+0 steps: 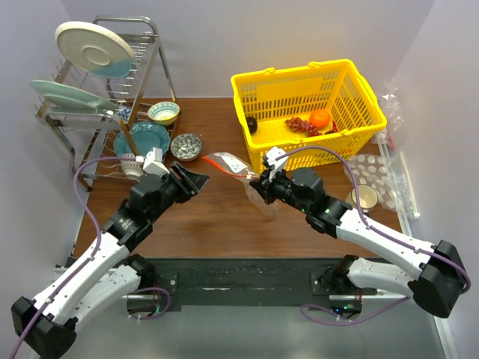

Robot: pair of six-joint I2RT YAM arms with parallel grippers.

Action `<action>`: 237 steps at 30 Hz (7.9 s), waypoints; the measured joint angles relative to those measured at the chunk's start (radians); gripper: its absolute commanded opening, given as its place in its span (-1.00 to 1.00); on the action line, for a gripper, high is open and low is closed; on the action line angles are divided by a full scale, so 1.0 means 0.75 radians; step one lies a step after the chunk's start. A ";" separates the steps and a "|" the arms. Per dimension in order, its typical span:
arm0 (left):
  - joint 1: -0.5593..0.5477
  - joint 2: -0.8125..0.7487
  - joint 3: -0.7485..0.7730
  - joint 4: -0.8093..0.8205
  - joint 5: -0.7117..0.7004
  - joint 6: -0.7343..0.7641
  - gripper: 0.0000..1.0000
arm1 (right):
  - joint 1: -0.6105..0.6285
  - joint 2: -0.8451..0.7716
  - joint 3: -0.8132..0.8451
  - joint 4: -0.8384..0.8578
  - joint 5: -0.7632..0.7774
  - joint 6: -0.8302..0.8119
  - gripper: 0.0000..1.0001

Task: Place the food in the zip-top bag and seal the zipper
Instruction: Open the zipper of the food storage bag.

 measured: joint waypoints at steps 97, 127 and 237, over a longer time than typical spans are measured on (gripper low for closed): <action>0.017 0.556 0.076 0.313 -0.100 -0.902 -0.15 | 0.000 -0.028 -0.021 0.008 -0.106 -0.003 -1.00; 0.017 0.674 0.957 -0.133 -0.350 0.344 -1.00 | 0.000 -0.177 -0.018 -0.024 -0.094 0.012 0.22; -0.269 0.697 0.693 -0.332 0.022 1.089 -0.12 | 0.065 0.337 0.094 -0.001 0.299 1.087 -1.00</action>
